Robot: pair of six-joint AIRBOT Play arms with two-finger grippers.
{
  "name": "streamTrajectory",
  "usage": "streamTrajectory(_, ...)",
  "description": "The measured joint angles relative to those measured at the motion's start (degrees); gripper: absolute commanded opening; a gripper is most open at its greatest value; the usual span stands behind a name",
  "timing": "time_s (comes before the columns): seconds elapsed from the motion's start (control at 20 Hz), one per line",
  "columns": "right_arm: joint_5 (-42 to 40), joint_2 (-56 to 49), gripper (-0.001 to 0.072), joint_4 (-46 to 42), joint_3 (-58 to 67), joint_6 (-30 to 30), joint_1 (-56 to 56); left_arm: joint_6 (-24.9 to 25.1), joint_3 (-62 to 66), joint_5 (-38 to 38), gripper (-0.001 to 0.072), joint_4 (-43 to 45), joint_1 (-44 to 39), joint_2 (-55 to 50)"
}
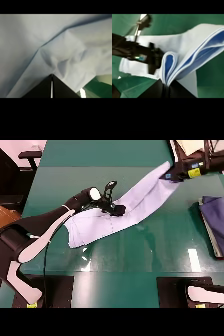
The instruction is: Fold the shirts.
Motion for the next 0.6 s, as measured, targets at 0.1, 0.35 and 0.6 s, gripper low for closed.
streamTrajectory(0.1,-0.1,0.3,0.0018,1.2,1.8,0.5,3.2,-1.0,1.4,0.2,0.0020,0.5,-0.2,-0.9)
streamTrajectory(0.35,-1.9,0.6,0.0018,2.4,3.8,1.2,9.3,-4.6,2.6,-0.4,0.0020,6.9,-0.1,-1.6)
streamTrajectory(0.6,-5.5,0.3,0.0018,3.5,4.2,1.3,15.2,-5.8,3.0,-6.1,0.0021,12.4,7.3,5.0)
